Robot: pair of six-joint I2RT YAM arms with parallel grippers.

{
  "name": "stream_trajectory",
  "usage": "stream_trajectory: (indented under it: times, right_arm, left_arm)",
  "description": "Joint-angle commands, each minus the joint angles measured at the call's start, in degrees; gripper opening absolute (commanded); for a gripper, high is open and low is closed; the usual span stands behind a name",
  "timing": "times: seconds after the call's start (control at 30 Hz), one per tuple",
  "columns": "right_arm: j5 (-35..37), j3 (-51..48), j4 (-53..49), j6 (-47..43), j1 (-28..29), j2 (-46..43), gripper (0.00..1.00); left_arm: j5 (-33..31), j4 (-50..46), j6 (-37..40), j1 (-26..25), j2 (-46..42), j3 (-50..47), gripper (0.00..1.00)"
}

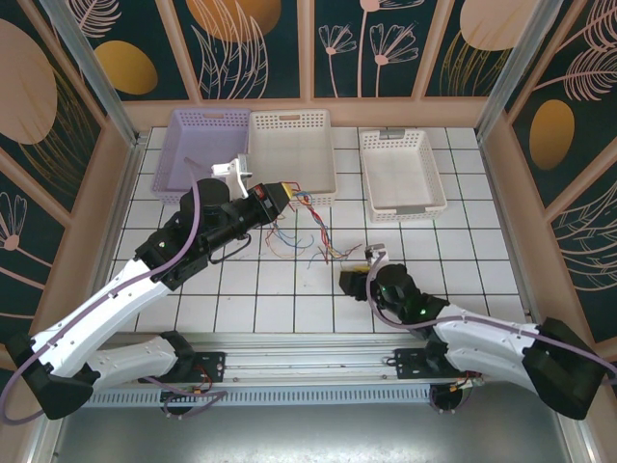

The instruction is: Untangle the cables

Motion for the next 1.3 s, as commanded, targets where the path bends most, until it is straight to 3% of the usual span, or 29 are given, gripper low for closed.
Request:
stream_trajectory:
  times: [0.0,0.27,0.4,0.53,0.67,0.77,1.0,1.2,1.27]
  right_arm:
    - [0.7,2.0,6.4,-2.2,-0.6,4.2,0.48]
    - [2.2,4.2,11.3,-2.5,-2.0,12.8,0.47]
    - [3.8,4.4,11.3,-3.5,-2.6,13.8,0.39]
    - [4.0,2.8,11.7,-3.6,-4.0,12.4,0.24]
    - [2.7,1.7,12.6,-3.6,-5.4,11.1,0.22]
    - [1.5,1.3,13.7,-3.8,-5.5,10.2,0.26]
    - [-0.5,1.6,15.7,-5.1,-5.2,9.0,0.47]
    - [-0.5,1.6,19.1,-6.9,-3.7,9.5,0.50]
    - [-0.7,2.0,19.5,-7.3,-3.2,10.5,0.45]
  left_arm:
    - [1.2,2.3,-1.2,0.2,-1.2,2.2,0.00]
    - [2.3,2.5,-1.9,0.3,-1.5,2.5,0.00]
    - [2.3,2.2,-2.0,0.3,-2.6,2.6,0.00]
    - [1.8,1.2,-1.8,0.2,-4.6,2.5,0.00]
    - [2.1,1.2,-2.3,0.3,-6.4,1.8,0.00]
    - [3.0,2.2,-3.3,0.3,-6.9,1.3,0.00]
    - [4.5,3.5,-4.4,0.3,-6.7,1.3,0.00]
    - [4.9,4.1,-4.9,0.3,-6.8,1.1,0.00]
    - [4.9,4.1,-5.0,0.3,-6.8,1.3,0.00]
